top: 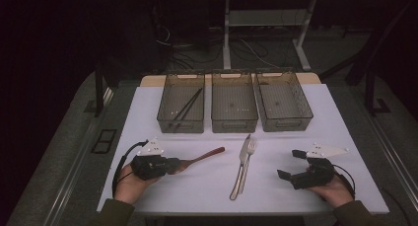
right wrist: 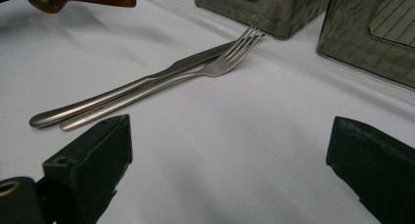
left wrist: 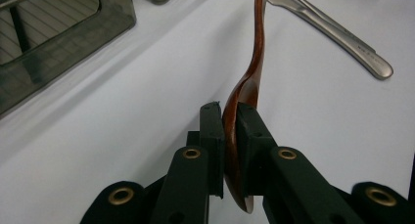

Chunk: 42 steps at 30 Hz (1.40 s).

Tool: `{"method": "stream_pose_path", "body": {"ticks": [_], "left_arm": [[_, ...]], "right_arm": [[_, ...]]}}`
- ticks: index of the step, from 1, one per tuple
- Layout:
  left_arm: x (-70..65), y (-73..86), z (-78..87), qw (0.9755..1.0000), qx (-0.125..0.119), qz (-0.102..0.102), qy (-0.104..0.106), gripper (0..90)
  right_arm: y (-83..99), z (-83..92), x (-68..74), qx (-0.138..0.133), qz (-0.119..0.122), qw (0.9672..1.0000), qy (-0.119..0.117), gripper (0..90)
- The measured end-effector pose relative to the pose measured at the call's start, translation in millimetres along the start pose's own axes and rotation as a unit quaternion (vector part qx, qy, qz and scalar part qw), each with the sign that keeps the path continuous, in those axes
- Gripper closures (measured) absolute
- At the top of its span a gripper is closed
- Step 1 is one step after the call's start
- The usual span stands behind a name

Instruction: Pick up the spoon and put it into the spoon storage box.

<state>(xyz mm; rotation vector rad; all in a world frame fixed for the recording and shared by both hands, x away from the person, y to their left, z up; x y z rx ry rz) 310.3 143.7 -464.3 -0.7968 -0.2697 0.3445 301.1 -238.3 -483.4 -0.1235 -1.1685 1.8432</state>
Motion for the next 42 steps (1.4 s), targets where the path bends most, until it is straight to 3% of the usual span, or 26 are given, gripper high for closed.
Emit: {"method": "stream_pose_path", "body": {"ticks": [17,26,36,42], "left_arm": [[11.0,-25.4,-7.4,0.9993,-0.035,0.004,-0.011,81.9],[16.6,-43.8,-11.3,0.9987,-0.05,-0.004,-0.014,82.0],[30.2,-66.1,-18.7,0.9979,-0.06,-0.01,-0.023,82.0],[39.5,-77.6,-23.8,0.9973,-0.069,-0.003,-0.027,82.0]], "right_arm": [[0.4,-1.3,-0.3,0.002,0.001,1.0,0.002,2.8],[0.7,-1.9,-0.2,0.004,0.002,1.0,0.002,2.7],[0.9,-2.1,-0.4,0.004,0.0,1.0,0.002,2.7],[1.1,-2.4,-0.4,0.005,0.001,1.0,0.002,2.7]]}}
Point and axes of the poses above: each handheld gripper's, and its own axes: z roughly backward along the jaws, y roughly out of its underside, x roughly to its left, the point moved 8 cm from there along -z, roughly forward along the jaws, and after that the axes turned 14 degrees about -z, right-handed, at the moved point
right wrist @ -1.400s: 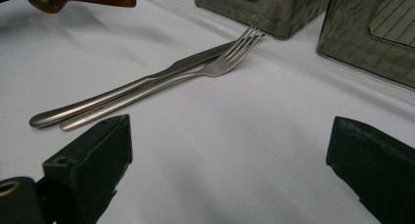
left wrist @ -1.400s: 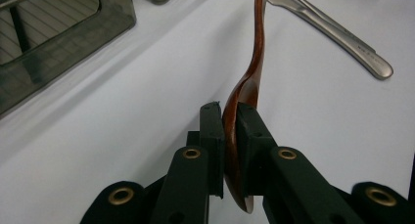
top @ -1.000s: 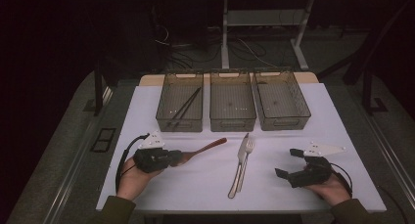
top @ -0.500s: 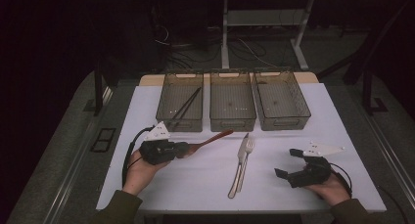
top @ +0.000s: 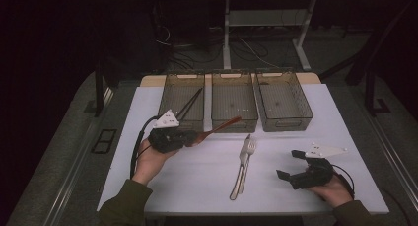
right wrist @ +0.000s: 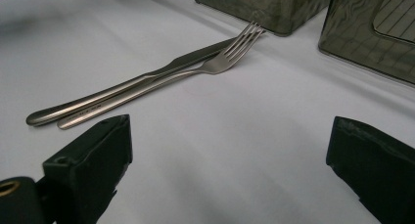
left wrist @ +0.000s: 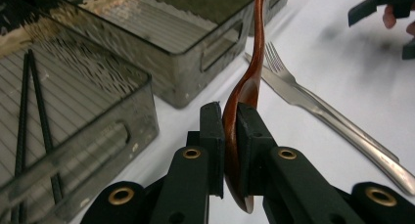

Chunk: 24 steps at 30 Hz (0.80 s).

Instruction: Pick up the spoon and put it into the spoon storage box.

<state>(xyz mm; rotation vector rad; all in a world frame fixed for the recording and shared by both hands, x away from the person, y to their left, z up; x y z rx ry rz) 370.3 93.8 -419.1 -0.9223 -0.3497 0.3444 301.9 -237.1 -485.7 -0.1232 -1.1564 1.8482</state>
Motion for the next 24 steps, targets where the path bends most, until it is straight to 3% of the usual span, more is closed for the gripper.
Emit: {"method": "stream_pose_path", "body": {"ticks": [15,24], "left_arm": [[18.8,-24.8,-18.2,0.9999,-0.007,0.004,-0.014,81.9],[39.5,-47.8,-32.4,0.9994,-0.009,0.01,-0.03,81.9]], "right_arm": [[0.1,0.7,-0.1,0.0,-0.002,1.0,0.0,2.7],[-0.2,1.0,-0.3,-0.003,-0.002,1.0,0.0,2.7]]}}
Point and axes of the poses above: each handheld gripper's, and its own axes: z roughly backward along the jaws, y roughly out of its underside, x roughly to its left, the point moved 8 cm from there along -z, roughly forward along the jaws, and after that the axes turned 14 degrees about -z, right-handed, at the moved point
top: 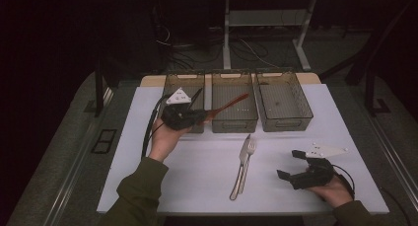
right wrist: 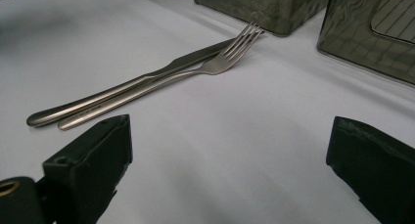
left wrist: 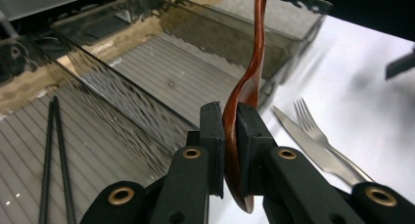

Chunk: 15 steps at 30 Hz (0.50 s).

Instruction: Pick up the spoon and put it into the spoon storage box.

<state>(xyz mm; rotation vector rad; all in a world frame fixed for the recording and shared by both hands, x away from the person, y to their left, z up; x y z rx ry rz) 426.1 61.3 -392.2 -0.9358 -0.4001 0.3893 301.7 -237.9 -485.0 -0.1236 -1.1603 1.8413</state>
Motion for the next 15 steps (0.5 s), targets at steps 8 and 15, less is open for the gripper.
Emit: {"method": "stream_pose_path", "body": {"ticks": [8,15], "left_arm": [[15.7,-14.5,-23.3,0.9997,0.015,0.011,-0.015,81.9],[26.0,-20.0,-44.8,0.9992,0.031,0.011,-0.024,81.9]], "right_arm": [[-0.2,0.6,-0.1,-0.002,0.002,1.0,0.0,2.7],[-0.3,0.8,-0.2,-0.002,0.001,1.0,-0.002,2.7]]}}
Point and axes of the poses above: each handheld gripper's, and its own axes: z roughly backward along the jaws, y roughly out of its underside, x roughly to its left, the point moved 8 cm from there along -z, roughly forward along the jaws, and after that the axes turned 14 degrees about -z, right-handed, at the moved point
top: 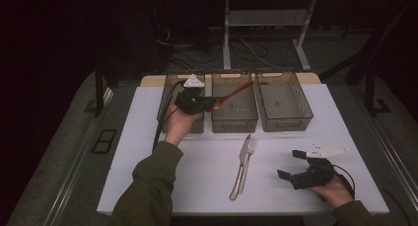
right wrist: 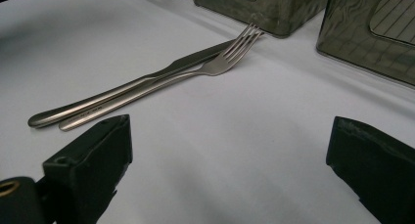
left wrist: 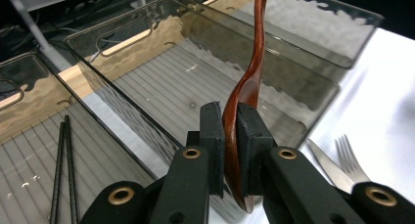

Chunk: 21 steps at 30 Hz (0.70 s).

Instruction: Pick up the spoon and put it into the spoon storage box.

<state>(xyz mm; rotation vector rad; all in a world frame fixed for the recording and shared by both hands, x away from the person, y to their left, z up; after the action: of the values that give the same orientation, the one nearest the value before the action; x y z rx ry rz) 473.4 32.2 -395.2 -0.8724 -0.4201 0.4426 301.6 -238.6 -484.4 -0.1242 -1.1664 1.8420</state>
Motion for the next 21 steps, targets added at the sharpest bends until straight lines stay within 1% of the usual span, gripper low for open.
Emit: {"method": "stream_pose_path", "body": {"ticks": [3,4,7,9,12,13,16,19,21], "left_arm": [[1.7,-1.5,-11.4,0.9999,0.009,0.005,-0.005,81.9],[1.5,-2.3,-14.5,0.9999,0.007,0.01,-0.006,81.9],[2.4,-1.9,-24.1,0.9997,0.025,0.003,-0.004,81.9],[2.3,-1.8,-30.0,0.9995,0.03,0.008,-0.01,81.9],[3.4,-0.1,-35.8,0.9992,0.034,0.013,-0.013,81.9],[4.9,1.9,-36.9,0.999,0.041,0.008,-0.014,81.9],[6.5,6.5,-41.3,0.9984,0.052,0.01,-0.02,81.8],[8.6,10.6,-44.1,0.9978,0.06,0.015,-0.025,81.9],[8.9,11.7,-46.3,0.9977,0.06,0.019,-0.026,81.8]], "right_arm": [[0.0,0.3,0.3,0.0,-0.001,1.0,0.0,2.7],[-0.1,0.5,0.3,0.0,-0.001,1.0,0.0,2.7],[-0.2,0.7,0.5,-0.001,-0.002,1.0,-0.001,2.7],[-0.2,0.8,0.4,-0.001,0.001,1.0,-0.002,2.8],[-0.3,1.0,0.6,-0.002,-0.002,1.0,-0.002,2.7],[-0.5,1.0,0.5,-0.002,-0.002,1.0,-0.002,2.7],[-0.5,1.2,0.3,-0.003,-0.001,1.0,-0.001,2.7],[-0.7,1.3,0.2,-0.003,0.0,1.0,-0.001,2.7],[-0.7,1.2,0.3,-0.003,0.0,1.0,-0.001,2.7]]}}
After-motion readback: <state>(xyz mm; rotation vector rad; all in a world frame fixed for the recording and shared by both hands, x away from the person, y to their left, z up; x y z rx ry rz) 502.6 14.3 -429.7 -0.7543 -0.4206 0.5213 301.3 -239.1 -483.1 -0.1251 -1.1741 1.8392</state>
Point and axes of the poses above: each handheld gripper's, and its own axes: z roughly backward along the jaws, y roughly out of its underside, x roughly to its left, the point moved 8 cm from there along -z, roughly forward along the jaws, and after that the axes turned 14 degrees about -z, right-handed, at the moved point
